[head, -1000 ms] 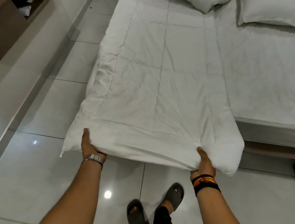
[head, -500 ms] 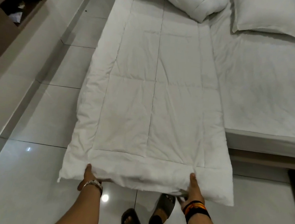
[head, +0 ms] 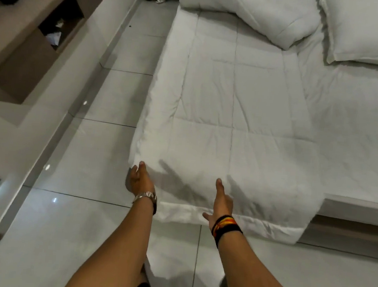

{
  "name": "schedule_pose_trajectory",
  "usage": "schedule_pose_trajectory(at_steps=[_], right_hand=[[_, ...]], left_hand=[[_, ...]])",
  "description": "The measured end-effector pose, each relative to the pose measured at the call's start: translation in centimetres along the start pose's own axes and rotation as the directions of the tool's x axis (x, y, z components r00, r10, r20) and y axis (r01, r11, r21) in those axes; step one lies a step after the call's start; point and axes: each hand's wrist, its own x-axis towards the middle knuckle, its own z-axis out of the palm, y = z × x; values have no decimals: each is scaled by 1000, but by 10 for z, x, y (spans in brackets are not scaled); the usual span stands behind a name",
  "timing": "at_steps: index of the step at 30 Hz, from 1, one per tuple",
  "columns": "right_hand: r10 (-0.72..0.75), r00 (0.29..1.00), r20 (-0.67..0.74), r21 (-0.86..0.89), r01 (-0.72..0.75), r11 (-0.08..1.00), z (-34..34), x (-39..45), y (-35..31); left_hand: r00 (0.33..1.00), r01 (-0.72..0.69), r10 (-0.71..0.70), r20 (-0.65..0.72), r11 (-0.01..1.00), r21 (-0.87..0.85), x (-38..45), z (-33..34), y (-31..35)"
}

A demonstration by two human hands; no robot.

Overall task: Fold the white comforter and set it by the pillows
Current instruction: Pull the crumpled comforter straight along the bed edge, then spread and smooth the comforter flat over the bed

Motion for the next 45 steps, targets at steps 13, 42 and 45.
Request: schedule_pose_trajectory(at_steps=[13, 42, 45], right_hand=[[-612, 787, 77, -351, 596, 722, 233, 61, -42], [-702, 711, 24, -935, 264, 235, 355, 178, -109], [-728, 686, 9, -917, 295, 267, 389, 209, -164]], left_hand=[[885, -192, 53, 462, 947, 258, 188, 83, 118], [723, 85, -319, 612, 921, 380, 333, 258, 234], [703, 109, -281, 653, 950, 291, 355, 317, 273]])
